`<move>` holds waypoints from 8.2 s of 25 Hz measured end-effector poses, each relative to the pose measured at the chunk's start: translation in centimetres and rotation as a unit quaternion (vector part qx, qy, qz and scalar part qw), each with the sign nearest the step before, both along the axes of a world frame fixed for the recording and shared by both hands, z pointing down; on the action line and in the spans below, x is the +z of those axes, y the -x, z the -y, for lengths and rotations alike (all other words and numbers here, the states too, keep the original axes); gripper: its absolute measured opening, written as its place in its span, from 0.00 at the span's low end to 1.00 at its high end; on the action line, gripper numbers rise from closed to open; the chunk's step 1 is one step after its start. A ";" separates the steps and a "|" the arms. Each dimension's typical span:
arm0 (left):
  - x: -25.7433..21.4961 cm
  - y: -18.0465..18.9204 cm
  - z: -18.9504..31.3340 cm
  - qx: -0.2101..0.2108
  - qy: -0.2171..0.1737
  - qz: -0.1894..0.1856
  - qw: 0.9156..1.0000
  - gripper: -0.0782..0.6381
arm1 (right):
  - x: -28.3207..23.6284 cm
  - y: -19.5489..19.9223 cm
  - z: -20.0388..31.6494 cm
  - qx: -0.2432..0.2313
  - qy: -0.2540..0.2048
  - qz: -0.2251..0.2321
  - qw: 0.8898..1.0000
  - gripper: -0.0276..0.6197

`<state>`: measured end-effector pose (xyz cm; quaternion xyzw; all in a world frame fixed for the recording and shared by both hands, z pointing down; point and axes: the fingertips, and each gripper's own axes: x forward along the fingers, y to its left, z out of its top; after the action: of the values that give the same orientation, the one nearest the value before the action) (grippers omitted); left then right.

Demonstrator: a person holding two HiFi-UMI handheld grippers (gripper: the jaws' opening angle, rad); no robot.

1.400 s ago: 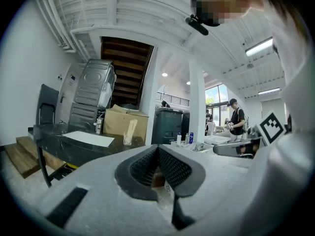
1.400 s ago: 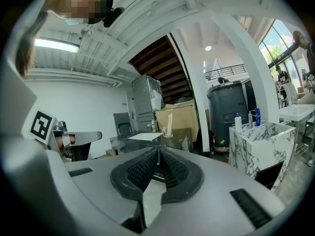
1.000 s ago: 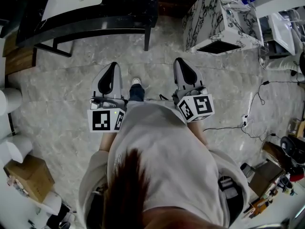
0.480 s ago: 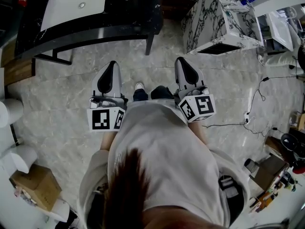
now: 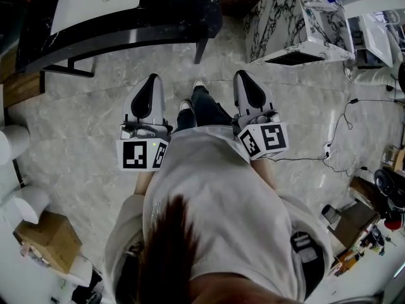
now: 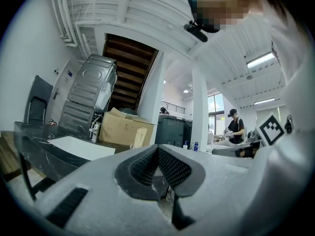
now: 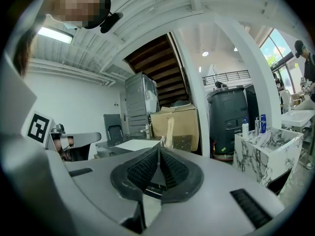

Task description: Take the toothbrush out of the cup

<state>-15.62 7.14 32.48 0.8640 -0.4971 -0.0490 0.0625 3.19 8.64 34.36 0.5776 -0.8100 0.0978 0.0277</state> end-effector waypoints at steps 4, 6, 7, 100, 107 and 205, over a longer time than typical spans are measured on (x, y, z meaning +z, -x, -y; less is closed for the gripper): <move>0.3 1.0 0.8 -0.013 0.005 0.000 1.000 0.13 | 0.2 0.4 1.0 -0.004 0.003 0.002 1.000 0.08; 0.4 1.5 1.5 -0.019 0.006 0.001 1.000 0.13 | 0.2 0.7 1.6 -0.010 0.003 0.000 1.000 0.08; 0.4 1.6 1.9 -0.021 0.007 0.001 1.000 0.13 | 0.3 0.8 2.0 -0.011 0.004 0.000 1.000 0.08; -1.7 0.8 27.7 -0.057 0.010 -0.015 0.998 0.13 | -1.7 0.4 30.9 -0.051 0.000 0.031 0.998 0.08; -1.4 1.2 27.7 -0.062 0.013 -0.013 0.998 0.13 | -1.8 0.1 31.0 -0.049 -0.004 0.032 0.998 0.08; -1.2 4.3 31.4 -0.093 0.013 -0.016 0.995 0.13 | 0.0 8.6 44.9 -0.157 0.014 0.014 0.987 0.09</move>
<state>-19.94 -24.30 31.31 0.8125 -0.5745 -0.0622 0.0768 -5.37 -36.29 34.33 0.4416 -0.8894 0.1119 0.0393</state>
